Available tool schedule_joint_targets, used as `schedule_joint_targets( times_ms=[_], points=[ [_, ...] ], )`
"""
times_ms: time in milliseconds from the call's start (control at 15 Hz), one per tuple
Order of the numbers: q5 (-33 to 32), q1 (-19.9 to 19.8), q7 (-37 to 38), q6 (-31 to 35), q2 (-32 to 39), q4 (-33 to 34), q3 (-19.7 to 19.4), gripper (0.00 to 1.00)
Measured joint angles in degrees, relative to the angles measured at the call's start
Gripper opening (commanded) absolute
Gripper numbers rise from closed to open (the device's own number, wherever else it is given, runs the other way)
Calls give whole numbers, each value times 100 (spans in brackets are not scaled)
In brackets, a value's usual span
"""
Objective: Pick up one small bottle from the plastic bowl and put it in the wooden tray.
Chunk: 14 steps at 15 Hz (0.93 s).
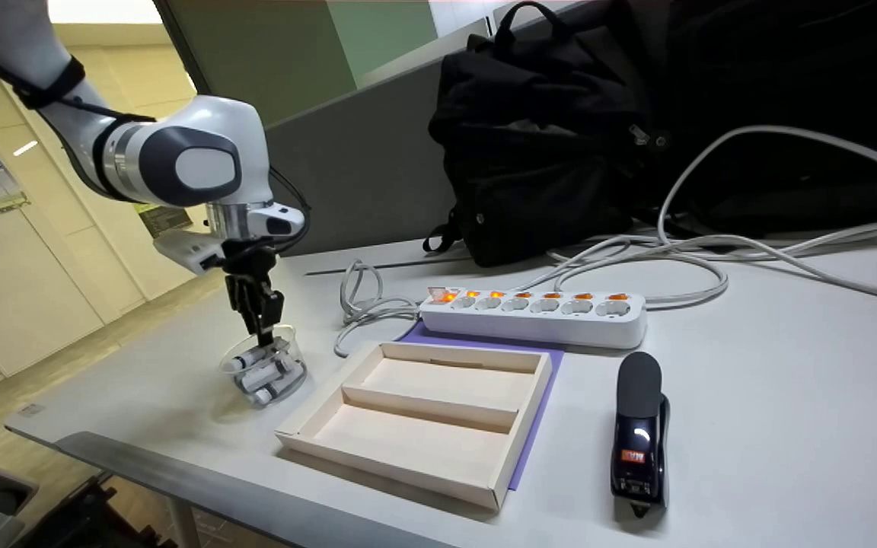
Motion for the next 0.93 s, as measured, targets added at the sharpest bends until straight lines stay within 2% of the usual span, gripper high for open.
schedule_joint_targets(
  times_ms=[267, 400, 733, 800, 867, 933],
  points=[
    [234, -245, -703, -497, -81, 9, 135, 94],
    [240, -329, -849, -728, -118, 21, 112, 100],
    [119, -369, -908, -1187, -38, 144, -65, 100],
    [87, -367, -908, -1270, 0, 185, -86, 90],
    [59, -361, -908, -1341, 46, 229, -101, 74],
    [44, -353, -908, -1401, 94, 268, -108, 68]
  ],
)
